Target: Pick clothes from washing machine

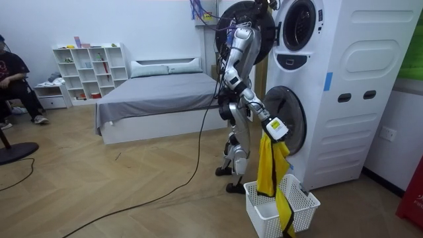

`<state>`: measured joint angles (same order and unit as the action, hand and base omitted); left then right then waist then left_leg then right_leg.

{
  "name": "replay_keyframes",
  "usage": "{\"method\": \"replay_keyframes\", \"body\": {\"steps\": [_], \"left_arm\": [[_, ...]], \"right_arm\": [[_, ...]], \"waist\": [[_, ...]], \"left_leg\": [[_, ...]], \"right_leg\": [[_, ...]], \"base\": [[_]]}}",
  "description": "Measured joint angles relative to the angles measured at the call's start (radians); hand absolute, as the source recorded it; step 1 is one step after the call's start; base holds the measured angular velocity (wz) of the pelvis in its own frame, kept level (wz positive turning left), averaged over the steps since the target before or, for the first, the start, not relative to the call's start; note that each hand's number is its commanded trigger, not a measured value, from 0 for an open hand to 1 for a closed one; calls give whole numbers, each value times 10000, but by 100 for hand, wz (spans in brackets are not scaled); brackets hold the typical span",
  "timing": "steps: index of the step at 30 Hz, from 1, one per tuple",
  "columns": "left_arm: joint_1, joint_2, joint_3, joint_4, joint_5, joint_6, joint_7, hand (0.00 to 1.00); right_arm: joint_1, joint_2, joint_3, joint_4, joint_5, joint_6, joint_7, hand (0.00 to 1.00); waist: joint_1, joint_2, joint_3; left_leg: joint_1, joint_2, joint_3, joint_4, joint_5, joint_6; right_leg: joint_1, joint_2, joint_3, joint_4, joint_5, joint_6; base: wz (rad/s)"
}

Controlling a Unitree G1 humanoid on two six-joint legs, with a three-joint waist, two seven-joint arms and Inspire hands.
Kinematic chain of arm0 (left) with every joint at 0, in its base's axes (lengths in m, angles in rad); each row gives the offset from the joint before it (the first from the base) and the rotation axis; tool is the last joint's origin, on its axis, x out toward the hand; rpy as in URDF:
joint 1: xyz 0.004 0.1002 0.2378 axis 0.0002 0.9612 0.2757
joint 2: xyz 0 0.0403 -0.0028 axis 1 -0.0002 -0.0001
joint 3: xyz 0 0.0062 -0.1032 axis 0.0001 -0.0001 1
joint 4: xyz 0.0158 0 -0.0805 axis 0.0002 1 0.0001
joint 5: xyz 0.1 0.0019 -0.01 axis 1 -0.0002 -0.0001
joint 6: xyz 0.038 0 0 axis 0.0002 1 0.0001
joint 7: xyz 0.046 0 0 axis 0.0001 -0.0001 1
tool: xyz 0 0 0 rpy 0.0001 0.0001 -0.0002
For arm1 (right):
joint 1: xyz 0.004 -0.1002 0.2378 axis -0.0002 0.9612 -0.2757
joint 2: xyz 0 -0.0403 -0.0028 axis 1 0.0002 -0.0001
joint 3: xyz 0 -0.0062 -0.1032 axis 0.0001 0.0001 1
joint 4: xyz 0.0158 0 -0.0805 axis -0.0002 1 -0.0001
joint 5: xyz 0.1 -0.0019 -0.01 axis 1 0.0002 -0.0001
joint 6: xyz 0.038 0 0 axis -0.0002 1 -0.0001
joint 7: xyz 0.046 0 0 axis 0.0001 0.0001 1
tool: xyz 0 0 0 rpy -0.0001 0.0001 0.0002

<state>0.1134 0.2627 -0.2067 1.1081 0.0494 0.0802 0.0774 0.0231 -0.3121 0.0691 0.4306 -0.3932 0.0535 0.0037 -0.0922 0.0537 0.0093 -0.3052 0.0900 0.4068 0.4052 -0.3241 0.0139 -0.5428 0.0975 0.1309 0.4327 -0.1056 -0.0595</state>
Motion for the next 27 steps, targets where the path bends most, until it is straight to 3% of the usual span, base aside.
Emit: {"method": "replay_keyframes", "body": {"steps": [2, 3, 4, 27], "left_arm": [[-9, -8, -78, -29, -2, -3, -1, 0], [-10, -6, -121, -35, -8, -2, 1, 0], [-10, -7, -177, -64, -18, -2, 1, 0], [13, -12, -732, -276, -188, 30, 258, 0]], "right_arm": [[7, -5, 241, 24, -1, 0, 171, 100], [6, -3, 288, 24, -1, 0, 225, 70], [11, -3, 349, 36, 1, 0, 323, 0], [-45, 123, 496, 1398, 355, 3, 21, 0]], "waist": [[79, -8, 3], [91, -8, 3], [108, -8, 3], [174, -100, 8]], "left_leg": [[10, -26, -25, -95, 35, -2], [11, -31, -38, -110, 40, -3], [12, -38, -56, -129, 44, -5], [-306, -353, -608, -246, 234, 182]], "right_leg": [[-3, -11, -13, -15, -1, -2], [-3, -16, -22, -19, -3, -4], [-2, -23, -39, -25, -7, -10], [-127, -454, -519, -27, -92, 96]], "base": [[4], [3], [5], [8]]}}
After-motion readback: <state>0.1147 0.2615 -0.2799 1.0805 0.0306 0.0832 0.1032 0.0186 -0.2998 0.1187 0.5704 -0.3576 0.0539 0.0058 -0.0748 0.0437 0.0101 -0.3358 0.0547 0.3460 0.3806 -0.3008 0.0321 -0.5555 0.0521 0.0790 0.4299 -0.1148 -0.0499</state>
